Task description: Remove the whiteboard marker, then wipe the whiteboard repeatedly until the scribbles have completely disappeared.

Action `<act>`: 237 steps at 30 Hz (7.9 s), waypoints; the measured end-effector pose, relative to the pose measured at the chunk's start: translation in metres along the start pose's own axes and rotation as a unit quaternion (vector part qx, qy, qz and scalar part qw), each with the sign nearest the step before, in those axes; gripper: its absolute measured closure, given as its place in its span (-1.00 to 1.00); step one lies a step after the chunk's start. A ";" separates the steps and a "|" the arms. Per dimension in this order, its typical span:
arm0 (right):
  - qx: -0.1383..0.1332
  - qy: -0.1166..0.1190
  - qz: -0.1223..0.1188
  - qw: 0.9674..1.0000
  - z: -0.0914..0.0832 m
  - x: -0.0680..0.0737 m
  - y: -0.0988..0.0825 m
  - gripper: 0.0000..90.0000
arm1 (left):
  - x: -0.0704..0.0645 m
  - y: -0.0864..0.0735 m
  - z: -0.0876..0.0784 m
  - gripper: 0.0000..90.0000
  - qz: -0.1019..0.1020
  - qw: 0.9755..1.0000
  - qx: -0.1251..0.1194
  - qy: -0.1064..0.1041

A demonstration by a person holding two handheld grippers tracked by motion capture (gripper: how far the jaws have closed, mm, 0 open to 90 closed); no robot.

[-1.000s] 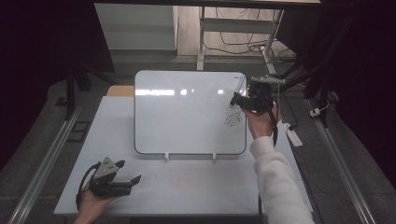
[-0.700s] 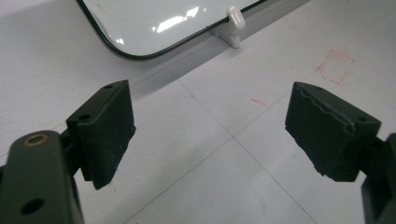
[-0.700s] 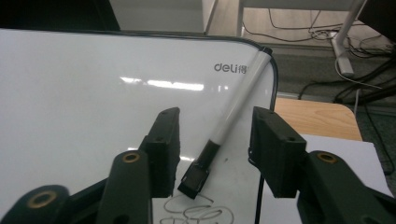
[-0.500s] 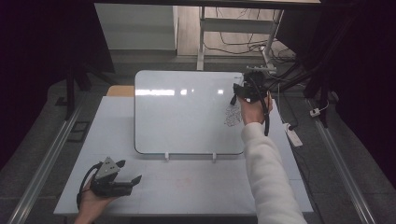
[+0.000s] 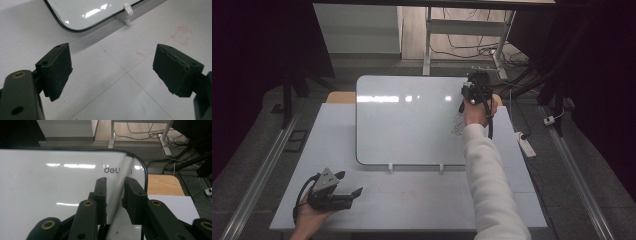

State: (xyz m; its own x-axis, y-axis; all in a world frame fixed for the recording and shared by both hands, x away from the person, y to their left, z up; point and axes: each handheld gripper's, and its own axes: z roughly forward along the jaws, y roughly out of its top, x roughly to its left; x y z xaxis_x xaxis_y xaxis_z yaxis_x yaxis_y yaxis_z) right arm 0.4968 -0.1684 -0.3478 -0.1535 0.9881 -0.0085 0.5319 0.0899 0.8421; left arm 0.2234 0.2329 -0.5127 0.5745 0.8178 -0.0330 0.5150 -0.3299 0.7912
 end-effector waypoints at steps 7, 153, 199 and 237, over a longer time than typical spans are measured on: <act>0.002 -0.009 -0.005 1.000 0.005 0.009 -0.003 0.72 | 0.000 0.000 -0.001 -0.64 -0.001 1.000 -0.001 0.001; 0.026 0.590 -0.253 0.766 -0.100 0.069 -0.201 0.72 | -0.059 0.116 0.034 0.15 0.060 0.939 -0.069 -0.332; -0.157 0.259 -0.073 0.950 -0.025 -0.060 -0.099 0.73 | -0.004 -0.007 -0.007 -0.44 -0.035 0.998 -0.016 -0.052; -0.154 0.249 -0.080 0.953 -0.002 -0.060 -0.108 0.73 | 0.000 -0.007 -0.006 -0.44 -0.041 0.998 -0.021 -0.045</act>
State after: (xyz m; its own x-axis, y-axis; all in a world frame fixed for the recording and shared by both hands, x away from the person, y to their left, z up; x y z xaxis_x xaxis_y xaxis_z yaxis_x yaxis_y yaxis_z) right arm 0.4469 -0.2377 -0.4368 -0.6287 0.7765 0.0429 0.2104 0.1167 0.9706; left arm 0.2155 0.2382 -0.5146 0.5867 0.7954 -0.1519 0.5368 -0.2415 0.8084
